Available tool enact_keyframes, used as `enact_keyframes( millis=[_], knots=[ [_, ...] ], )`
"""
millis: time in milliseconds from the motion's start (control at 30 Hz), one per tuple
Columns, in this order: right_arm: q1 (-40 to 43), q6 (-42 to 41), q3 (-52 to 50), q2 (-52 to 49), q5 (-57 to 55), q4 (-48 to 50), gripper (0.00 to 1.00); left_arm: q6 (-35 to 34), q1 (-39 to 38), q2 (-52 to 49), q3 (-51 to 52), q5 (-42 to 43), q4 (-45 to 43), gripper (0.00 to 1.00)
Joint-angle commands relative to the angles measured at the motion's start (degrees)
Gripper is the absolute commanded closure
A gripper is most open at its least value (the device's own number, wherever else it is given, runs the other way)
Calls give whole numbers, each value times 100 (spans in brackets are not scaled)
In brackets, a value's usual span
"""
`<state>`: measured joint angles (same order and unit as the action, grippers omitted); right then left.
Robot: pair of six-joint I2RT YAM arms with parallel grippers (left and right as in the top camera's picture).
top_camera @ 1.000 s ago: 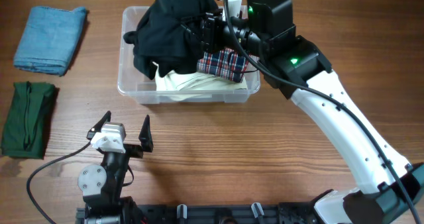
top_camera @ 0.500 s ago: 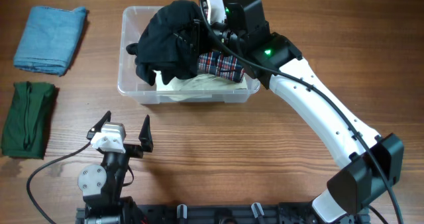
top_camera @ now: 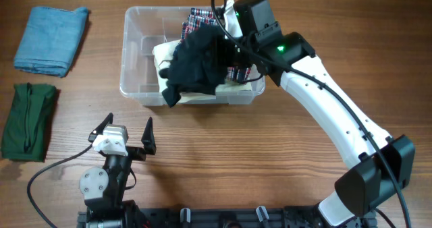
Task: Pack container
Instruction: 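Lower the black cloth into the bin and release it, then push the black cloth down inside the bin with the right gripper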
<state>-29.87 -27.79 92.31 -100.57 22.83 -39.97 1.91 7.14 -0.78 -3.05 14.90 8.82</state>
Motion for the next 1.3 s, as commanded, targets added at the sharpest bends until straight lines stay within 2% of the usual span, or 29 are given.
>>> enact_keyframes(
  millis=[0,500,600,667,767,867,933,967,1033,1100,1133,1267],
  knots=[
    [90,319,175,-4,-575,-291,96,87,-26,39,33,9,-7,0],
    [625,981,175,-15,-1276,-778,96,87,-26,39,33,9,-7,0],
    [625,984,175,-22,-1491,-907,74,87,-26,39,33,9,-7,0],
    [621,988,175,-26,-1657,-1019,47,87,-26,39,33,9,-7,0],
    [621,1147,175,-26,-1762,-1091,40,87,-26,39,33,9,-7,0],
    [623,1204,177,-17,-2041,-1180,39,87,-26,39,33,9,-7,0],
    [627,1373,184,20,-2216,-1211,40,87,-26,39,33,9,-7,0],
    [627,1440,188,35,-2273,-1220,45,87,-26,39,33,9,-7,0],
    [623,1582,216,85,-2323,-1231,59,87,-26,39,33,9,-7,0],
    [614,1690,275,105,-2326,-1263,89,87,-26,39,33,9,-7,0],
    [614,1716,286,114,-2326,-1263,96,87,-26,39,33,9,-7,0],
    [614,1762,313,131,-2326,-1220,96,87,-26,39,33,9,-9,0]
  ],
)
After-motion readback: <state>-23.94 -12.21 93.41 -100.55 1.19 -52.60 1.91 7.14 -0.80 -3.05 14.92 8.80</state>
